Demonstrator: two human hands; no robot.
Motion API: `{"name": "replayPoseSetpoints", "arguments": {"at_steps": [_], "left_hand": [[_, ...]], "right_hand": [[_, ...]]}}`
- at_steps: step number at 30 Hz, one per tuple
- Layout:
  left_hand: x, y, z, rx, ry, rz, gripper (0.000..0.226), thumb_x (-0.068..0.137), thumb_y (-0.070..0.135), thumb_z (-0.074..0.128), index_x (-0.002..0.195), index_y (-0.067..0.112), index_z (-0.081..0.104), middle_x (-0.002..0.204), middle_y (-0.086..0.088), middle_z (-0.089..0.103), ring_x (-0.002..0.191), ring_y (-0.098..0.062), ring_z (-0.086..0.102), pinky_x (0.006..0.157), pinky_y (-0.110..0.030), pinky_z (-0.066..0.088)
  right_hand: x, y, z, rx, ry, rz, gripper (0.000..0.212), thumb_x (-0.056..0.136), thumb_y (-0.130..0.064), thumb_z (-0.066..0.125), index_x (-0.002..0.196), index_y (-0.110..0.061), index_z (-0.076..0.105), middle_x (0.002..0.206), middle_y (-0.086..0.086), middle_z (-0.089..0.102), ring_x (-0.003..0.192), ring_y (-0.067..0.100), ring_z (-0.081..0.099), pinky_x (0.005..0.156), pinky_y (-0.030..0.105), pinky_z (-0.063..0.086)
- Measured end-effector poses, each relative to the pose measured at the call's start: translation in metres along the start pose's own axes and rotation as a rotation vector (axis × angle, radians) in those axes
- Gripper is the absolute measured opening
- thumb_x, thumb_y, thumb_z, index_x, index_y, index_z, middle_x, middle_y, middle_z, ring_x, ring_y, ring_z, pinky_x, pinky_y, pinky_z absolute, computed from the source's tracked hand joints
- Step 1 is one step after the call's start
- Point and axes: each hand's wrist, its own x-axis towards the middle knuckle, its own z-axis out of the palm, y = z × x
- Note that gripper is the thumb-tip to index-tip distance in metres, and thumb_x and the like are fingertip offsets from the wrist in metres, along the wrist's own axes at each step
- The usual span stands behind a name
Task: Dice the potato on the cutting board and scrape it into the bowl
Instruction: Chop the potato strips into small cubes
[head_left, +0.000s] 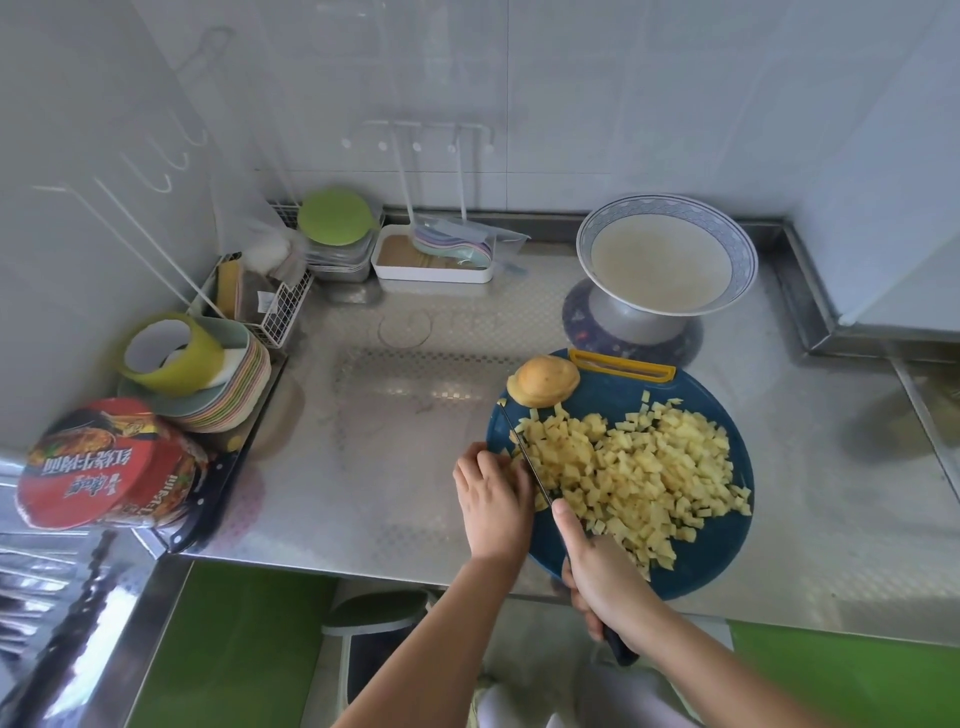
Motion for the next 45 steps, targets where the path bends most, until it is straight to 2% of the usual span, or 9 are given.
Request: {"name": "replayPoseSetpoints", "arguments": {"at_steps": [9,20,26,29,31,36,38,41,45], "left_hand": [[0.0,-0.01,0.005,0.062,0.028,0.049,0.035,0.091,0.041,0.04,0.093,0.009,0.053,0.11,-0.008,0.051,0.1,-0.025,0.047,0.092,-0.04,0.045],[-0.001,-0.016,0.012,0.138,0.073,0.143,0.026,0.091,0.034,0.043,0.092,0.009,0.05,0.107,-0.01,0.051,0.098,-0.031,0.052,0.091,-0.047,0.048],[-0.001,-0.014,0.013,0.151,0.075,0.146,0.025,0.09,0.033,0.043,0.091,0.009,0.05,0.107,-0.011,0.052,0.099,-0.032,0.053,0.092,-0.05,0.049],[-0.001,-0.016,0.013,0.156,0.08,0.157,0.023,0.09,0.032,0.042,0.091,0.01,0.049,0.107,-0.01,0.052,0.099,-0.03,0.053,0.093,-0.049,0.049],[0.0,-0.016,0.013,0.152,0.078,0.164,0.021,0.09,0.03,0.042,0.091,0.01,0.049,0.107,-0.01,0.052,0.099,-0.028,0.051,0.093,-0.049,0.049],[-0.001,-0.015,0.012,0.095,0.076,0.146,0.019,0.092,0.028,0.039,0.094,0.011,0.048,0.109,-0.009,0.051,0.101,-0.028,0.052,0.092,-0.046,0.049],[-0.001,-0.013,0.01,0.078,0.075,0.138,0.02,0.092,0.028,0.039,0.095,0.011,0.048,0.11,-0.01,0.051,0.101,-0.028,0.051,0.09,-0.044,0.05],[0.0,-0.009,0.009,0.046,0.064,0.086,0.025,0.092,0.03,0.039,0.093,0.008,0.05,0.109,-0.01,0.051,0.102,-0.027,0.05,0.092,-0.042,0.047],[0.002,-0.005,0.003,-0.031,0.021,0.028,0.035,0.091,0.037,0.034,0.095,0.007,0.051,0.109,-0.007,0.049,0.102,-0.022,0.045,0.095,-0.036,0.042]], "right_hand": [[-0.004,-0.015,-0.017,0.009,-0.128,0.149,0.074,0.092,-0.076,0.022,0.056,-0.013,0.034,0.04,0.002,0.034,0.032,0.018,0.036,0.038,0.022,0.035],[0.005,-0.018,-0.009,0.006,-0.106,0.221,0.077,0.089,-0.078,0.02,0.052,-0.012,0.034,0.038,0.002,0.032,0.032,0.019,0.036,0.04,0.023,0.035],[0.012,-0.012,-0.003,0.077,-0.077,0.206,0.074,0.091,-0.075,0.023,0.051,-0.014,0.03,0.04,0.0,0.029,0.034,0.017,0.031,0.036,0.02,0.032],[0.02,-0.001,0.005,0.001,-0.001,0.137,0.076,0.094,-0.07,0.022,0.047,-0.012,0.034,0.03,-0.006,0.033,0.028,0.012,0.035,0.04,0.024,0.031],[0.024,0.001,0.01,-0.031,0.047,0.098,0.074,0.096,-0.066,0.022,0.048,-0.011,0.036,0.026,-0.006,0.033,0.031,0.008,0.037,0.044,0.021,0.028],[0.032,-0.009,0.019,-0.06,0.092,-0.019,0.073,0.098,-0.063,0.023,0.049,-0.013,0.043,0.049,-0.001,0.048,0.048,0.012,0.045,0.049,0.022,0.032],[0.03,-0.011,0.019,-0.057,0.088,-0.043,0.073,0.099,-0.063,0.023,0.048,-0.014,0.043,0.045,-0.003,0.047,0.046,0.011,0.045,0.049,0.021,0.032],[0.028,-0.008,0.008,0.075,0.025,-0.026,0.073,0.095,-0.068,0.028,0.047,-0.014,0.035,0.034,-0.006,0.036,0.034,0.011,0.036,0.041,0.022,0.029],[0.022,-0.005,-0.009,0.225,-0.096,0.015,0.073,0.09,-0.076,0.033,0.052,-0.014,0.037,0.043,0.003,0.034,0.035,0.019,0.034,0.04,0.024,0.031]]}}
